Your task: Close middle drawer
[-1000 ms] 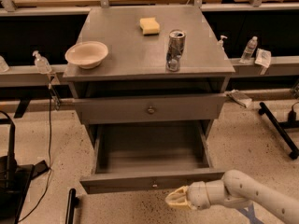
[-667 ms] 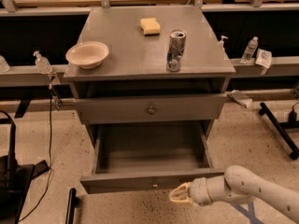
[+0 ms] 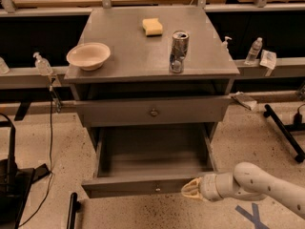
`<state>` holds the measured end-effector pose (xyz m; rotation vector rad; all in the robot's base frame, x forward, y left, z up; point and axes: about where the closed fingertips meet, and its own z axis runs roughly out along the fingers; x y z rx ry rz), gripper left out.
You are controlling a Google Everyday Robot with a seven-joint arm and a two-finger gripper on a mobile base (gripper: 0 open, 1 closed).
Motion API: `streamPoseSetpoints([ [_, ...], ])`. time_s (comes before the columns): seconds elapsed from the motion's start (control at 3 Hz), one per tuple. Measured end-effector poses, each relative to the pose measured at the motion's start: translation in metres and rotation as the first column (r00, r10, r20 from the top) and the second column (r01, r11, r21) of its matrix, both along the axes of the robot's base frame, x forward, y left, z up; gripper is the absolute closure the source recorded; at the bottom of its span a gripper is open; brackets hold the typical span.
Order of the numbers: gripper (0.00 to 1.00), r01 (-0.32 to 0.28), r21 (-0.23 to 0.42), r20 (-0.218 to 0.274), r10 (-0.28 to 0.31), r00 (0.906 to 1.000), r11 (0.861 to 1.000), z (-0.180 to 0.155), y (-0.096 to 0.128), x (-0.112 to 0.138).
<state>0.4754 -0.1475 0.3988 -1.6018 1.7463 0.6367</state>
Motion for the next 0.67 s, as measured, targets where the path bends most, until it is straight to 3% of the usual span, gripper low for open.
streamPoseSetpoints([
  [0.33, 1.0, 0.047, -0.039, 0.068, -0.045, 0.9967, 0.998, -0.005, -0.0162, 0.0254],
  [0.67, 1.0, 0.058, -0.04, 0.078, -0.055, 0.9954, 0.997, -0.0062, -0.0179, 0.03],
])
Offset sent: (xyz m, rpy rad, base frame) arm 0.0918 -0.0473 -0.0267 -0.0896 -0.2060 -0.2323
